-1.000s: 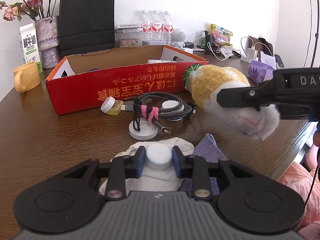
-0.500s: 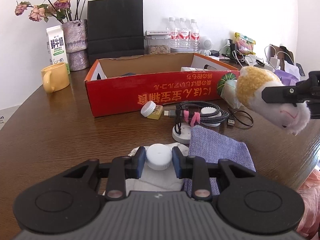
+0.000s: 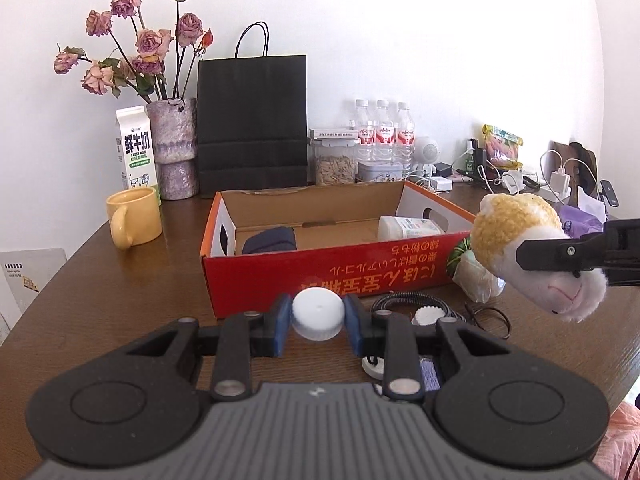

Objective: Organize objects
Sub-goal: 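Carry the sheep and white cap into the cardboard box and open both grippers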

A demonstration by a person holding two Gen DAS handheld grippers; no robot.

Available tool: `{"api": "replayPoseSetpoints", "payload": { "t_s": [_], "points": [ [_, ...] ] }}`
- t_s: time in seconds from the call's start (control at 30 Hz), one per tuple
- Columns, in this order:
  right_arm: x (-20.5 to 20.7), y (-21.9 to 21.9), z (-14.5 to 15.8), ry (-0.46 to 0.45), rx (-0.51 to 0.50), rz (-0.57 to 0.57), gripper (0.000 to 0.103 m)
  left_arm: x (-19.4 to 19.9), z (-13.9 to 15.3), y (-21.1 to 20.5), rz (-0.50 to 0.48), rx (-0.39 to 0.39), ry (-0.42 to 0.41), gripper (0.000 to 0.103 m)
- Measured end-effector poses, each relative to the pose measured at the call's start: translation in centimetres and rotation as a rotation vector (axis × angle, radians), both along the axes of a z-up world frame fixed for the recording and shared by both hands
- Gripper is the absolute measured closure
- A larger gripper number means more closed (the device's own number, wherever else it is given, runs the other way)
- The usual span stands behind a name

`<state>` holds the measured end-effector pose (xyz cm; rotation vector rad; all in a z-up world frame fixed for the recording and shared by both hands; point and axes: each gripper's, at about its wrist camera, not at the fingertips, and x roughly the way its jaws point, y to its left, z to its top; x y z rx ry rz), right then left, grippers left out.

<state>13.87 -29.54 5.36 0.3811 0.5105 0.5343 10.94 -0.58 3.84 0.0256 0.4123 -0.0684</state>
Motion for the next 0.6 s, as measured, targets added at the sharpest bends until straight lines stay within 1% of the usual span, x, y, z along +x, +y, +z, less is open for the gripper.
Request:
{"api": "replayPoseSetpoints", "payload": {
  "t_s": [0.3, 0.6],
  "points": [
    [3.3, 1.6, 1.4, -0.039, -0.012, 0.024, 0.059, 3.0, 1.9, -0.1, 0.0, -0.009, -0.06, 0.073],
    [8.4, 4.8, 2.8, -0.06, -0.021, 0.054, 0.059, 8.5, 3.2, 1.0, 0.044, -0.041, -0.085, 0.073]
  ]
}}
